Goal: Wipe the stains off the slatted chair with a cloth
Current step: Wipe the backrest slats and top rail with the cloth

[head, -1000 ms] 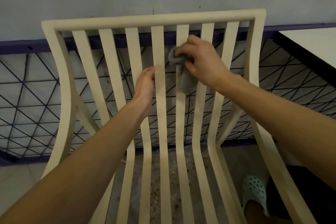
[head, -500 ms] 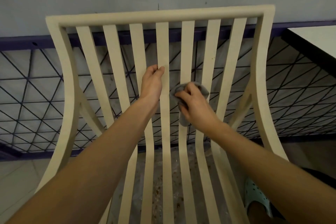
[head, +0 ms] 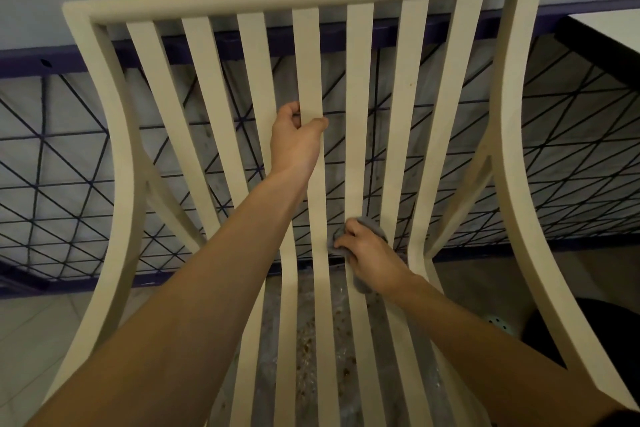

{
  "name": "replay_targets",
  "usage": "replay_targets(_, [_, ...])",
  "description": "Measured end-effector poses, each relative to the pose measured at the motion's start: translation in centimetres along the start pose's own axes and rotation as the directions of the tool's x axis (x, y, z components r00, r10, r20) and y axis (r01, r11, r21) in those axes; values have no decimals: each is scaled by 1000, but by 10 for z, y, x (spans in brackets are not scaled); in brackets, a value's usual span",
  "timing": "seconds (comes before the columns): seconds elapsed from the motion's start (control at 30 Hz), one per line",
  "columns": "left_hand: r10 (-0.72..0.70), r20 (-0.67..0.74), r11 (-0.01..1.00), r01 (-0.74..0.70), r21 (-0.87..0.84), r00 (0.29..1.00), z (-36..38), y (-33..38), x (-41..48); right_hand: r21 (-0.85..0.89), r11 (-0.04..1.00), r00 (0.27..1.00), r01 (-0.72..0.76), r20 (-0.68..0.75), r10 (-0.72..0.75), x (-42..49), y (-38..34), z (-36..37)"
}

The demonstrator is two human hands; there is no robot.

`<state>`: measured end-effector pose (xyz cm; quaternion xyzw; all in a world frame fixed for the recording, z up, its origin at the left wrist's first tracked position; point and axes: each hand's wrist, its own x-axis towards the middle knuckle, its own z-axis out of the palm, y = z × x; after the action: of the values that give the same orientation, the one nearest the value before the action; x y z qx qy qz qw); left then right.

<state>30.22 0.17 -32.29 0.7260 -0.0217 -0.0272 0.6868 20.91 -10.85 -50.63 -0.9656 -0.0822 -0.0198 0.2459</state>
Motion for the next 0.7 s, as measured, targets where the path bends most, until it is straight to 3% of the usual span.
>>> replay_targets(0.13, [10,-16,1000,-9,11,1000,1,-2,-1,-4,997,985,-74,156,74,-16,12,19])
replay_targets(0.23, [9,-34,1000,-9,12,999,2,-4,1,61,991,979,-121,169,110,-11,11,17])
replay_targets(0.37, [6,-49,1000,-6,10,999,4,-5,0,61,996,998,-66,-9,66,6,5,-27])
replay_targets(0.47, [14,-61,1000,-12,29,998,4,-5,0,-78,991,986,106,-124,-115,26,-11,-79])
replay_targets(0.6, [16,-74,998,-12,61,997,4,-3,-3,-236,941,919,242,-256,-301,51,-34,-150])
replay_targets(0.7, [-10,-56,998,14,62,998,1,0,-4,-243,937,860,251,-389,-331,63,-53,-202])
